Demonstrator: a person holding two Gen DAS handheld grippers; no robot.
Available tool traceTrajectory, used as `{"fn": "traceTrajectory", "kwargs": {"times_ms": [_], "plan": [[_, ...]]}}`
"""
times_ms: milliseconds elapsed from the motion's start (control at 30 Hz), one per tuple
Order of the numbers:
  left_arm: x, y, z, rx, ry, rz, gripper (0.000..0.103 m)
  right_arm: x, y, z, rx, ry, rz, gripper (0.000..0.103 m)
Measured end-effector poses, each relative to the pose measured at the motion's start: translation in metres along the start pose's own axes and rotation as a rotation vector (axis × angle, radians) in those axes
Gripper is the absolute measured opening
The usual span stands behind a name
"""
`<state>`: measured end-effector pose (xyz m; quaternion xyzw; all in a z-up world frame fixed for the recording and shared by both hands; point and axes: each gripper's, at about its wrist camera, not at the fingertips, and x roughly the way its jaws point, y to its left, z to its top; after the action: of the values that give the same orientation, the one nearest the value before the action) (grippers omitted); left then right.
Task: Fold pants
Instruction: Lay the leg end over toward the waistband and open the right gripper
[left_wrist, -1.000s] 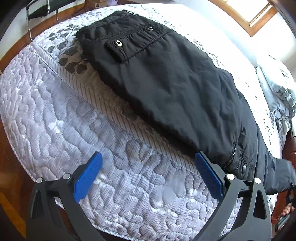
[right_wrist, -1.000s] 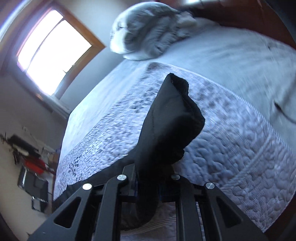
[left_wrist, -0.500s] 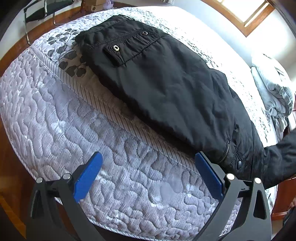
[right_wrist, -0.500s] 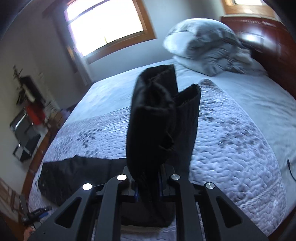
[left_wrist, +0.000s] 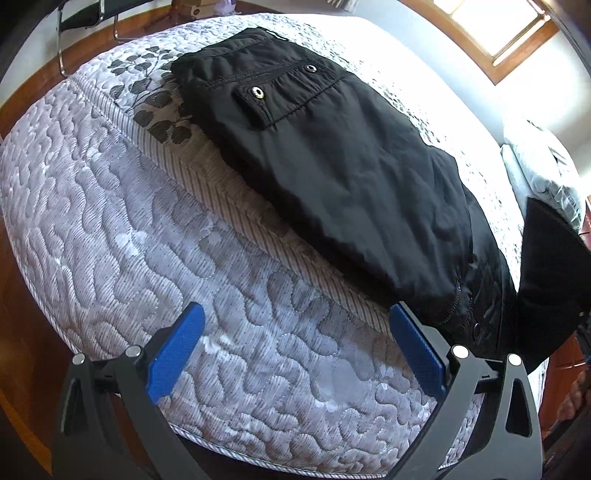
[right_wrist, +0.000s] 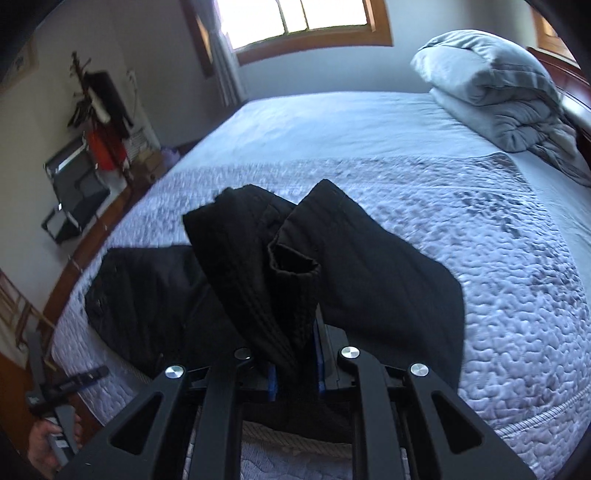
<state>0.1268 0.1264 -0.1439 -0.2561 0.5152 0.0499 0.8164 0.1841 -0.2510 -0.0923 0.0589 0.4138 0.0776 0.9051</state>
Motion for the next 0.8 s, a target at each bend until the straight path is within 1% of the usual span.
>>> {"fn": "traceTrajectory", "kwargs": {"times_ms": [133, 267, 533, 800], "plan": [[-0.004, 0.008, -0.004, -0.014, 0.003, -0.006, 0.1, 0.015, 0.018, -0.009, -0.062, 0.035, -0.018, 0.015], [-0.002, 0.015, -0.001, -0.024, 0.009, -0.007, 0.1, 0.027, 0.038, -0.02, -0.131, 0.071, -0.016, 0.015], [0.009, 0.019, 0.001, -0.039, 0.02, -0.008, 0.1, 0.051, 0.076, -0.046, -0.287, 0.098, -0.077, 0.014], [0.02, 0.02, -0.001, -0.034, 0.031, -0.004, 0.1, 0.08, 0.095, -0.072, -0.427, 0.117, -0.161, 0.015]]}}
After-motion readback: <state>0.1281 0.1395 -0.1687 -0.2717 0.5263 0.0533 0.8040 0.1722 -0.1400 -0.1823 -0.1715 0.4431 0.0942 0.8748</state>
